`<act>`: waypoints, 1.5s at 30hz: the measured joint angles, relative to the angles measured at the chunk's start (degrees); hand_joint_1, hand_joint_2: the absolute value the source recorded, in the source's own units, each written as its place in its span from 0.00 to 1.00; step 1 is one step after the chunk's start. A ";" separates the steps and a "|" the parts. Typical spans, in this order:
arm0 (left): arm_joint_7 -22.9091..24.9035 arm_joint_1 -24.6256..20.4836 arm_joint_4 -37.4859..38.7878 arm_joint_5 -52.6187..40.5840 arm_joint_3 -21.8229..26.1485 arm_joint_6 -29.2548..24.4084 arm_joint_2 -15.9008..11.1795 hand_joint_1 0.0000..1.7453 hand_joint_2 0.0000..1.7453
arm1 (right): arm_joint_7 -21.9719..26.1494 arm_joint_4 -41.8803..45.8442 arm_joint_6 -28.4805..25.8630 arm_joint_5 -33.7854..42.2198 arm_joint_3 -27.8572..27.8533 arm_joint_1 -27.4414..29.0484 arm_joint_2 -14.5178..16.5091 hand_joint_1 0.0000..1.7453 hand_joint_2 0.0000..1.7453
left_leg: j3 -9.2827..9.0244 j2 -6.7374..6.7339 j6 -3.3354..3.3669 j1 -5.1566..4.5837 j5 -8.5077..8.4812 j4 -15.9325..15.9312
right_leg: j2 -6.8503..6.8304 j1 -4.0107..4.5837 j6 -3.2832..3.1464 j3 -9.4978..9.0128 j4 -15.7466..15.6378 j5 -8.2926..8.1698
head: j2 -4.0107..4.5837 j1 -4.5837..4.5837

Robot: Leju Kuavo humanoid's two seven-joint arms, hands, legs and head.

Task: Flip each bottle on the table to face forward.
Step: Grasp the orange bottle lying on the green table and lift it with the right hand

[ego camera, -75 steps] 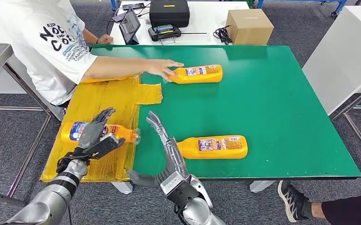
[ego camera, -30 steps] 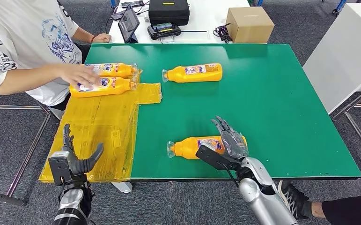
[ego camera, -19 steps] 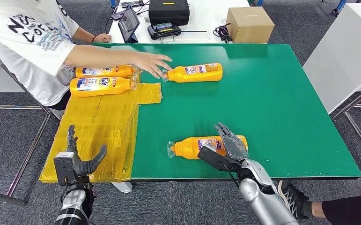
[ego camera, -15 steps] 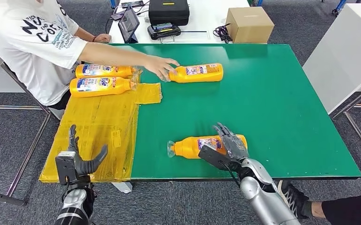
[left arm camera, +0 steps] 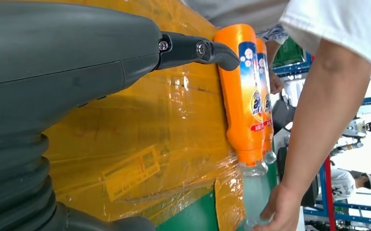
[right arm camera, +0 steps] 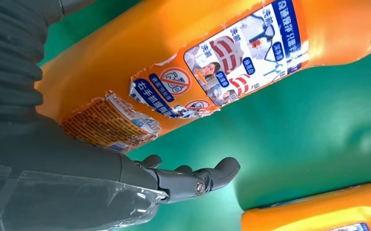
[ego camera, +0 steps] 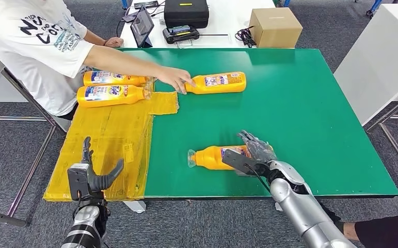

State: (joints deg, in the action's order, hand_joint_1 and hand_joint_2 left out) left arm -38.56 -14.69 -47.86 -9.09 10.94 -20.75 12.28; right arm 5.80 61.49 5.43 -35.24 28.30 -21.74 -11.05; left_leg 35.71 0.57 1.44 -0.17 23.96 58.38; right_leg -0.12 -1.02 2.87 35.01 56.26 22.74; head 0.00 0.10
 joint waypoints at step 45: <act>-0.37 -5.64 9.02 4.55 -2.40 -0.29 0.50 0.00 1.00 | -6.52 -8.93 23.25 21.98 27.53 -21.56 -13.67 0.77 1.00 | 0.05 0.03 0.02 -0.03 -0.02 0.04 | -0.01 -0.01 0.04 0.02 0.01 -0.03 | 0.00 0.01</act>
State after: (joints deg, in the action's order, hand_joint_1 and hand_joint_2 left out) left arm -38.93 -20.33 -38.83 -4.54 8.54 -21.04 12.79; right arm -0.72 52.57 28.69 -13.26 55.84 -43.30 -24.73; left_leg 35.76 0.60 1.46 -0.21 23.94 58.42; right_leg -0.13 -1.03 2.91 35.03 56.27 22.71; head 0.00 0.11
